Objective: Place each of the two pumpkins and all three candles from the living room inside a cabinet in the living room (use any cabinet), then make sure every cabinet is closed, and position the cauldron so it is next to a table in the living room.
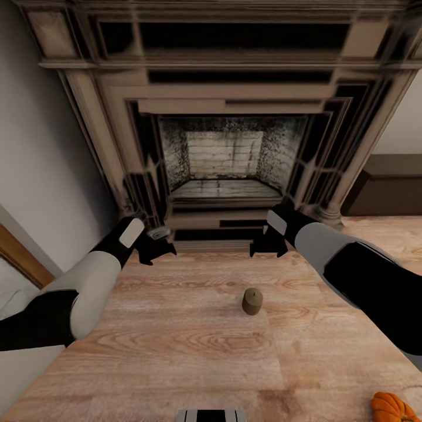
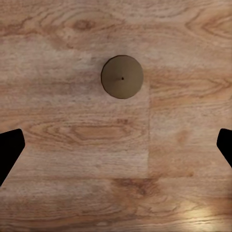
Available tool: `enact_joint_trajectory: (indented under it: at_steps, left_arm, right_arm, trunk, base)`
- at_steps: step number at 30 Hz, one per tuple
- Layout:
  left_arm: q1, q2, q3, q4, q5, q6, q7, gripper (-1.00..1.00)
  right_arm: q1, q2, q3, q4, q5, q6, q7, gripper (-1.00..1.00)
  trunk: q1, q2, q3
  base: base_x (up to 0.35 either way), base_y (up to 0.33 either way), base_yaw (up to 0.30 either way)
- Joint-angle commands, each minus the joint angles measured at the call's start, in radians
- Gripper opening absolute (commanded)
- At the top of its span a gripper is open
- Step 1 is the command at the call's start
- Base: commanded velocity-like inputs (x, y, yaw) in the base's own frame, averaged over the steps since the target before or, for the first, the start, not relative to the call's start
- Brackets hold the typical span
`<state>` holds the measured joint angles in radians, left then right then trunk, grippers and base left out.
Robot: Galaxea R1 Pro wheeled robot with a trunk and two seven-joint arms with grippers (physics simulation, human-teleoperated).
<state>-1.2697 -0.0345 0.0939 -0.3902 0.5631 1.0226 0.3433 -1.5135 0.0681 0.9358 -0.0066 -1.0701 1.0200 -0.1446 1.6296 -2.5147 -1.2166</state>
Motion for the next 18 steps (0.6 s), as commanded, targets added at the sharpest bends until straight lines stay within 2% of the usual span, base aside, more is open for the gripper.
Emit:
enact_joint_trajectory:
  at_steps: [1,6,10,14,18]
  left_arm:
    - [0.000,-0.001,0.018,-0.002,0.006,0.003,0.008,1.00]
    - [0.000,-0.001,0.052,-0.003,0.016,0.004,-0.009,1.00]
    - [0.000,0.004,0.059,-0.004,0.041,0.005,-0.066,1.00]
    - [0.000,0.020,0.060,-0.004,0.052,0.005,-0.155,1.00]
    - [0.000,0.043,0.058,-0.004,0.057,0.005,-0.272,1.00]
  right_arm:
    - [-0.001,0.000,0.003,0.000,-0.011,0.002,-0.009,1.00]
    - [0.000,0.001,0.003,0.000,-0.012,-0.021,-0.009,1.00]
    - [0.002,0.002,0.003,0.000,-0.014,-0.047,-0.008,1.00]
    - [0.003,0.003,0.004,0.000,-0.014,-0.058,-0.008,1.00]
    - [0.004,0.004,0.004,-0.001,-0.013,-0.062,-0.007,1.00]
  trunk:
    - [0.000,-0.001,-0.005]
    - [0.002,-0.002,-0.024]
    - [0.004,-0.003,-0.040]
    - [0.006,-0.004,-0.055]
    - [0.008,-0.005,-0.071]
  base:
    - [0.000,0.000,0.000]
    - [0.000,0.000,0.000]
    - [0.000,0.000,0.000]
    - [0.000,0.000,0.000]
    - [0.000,0.000,0.000]
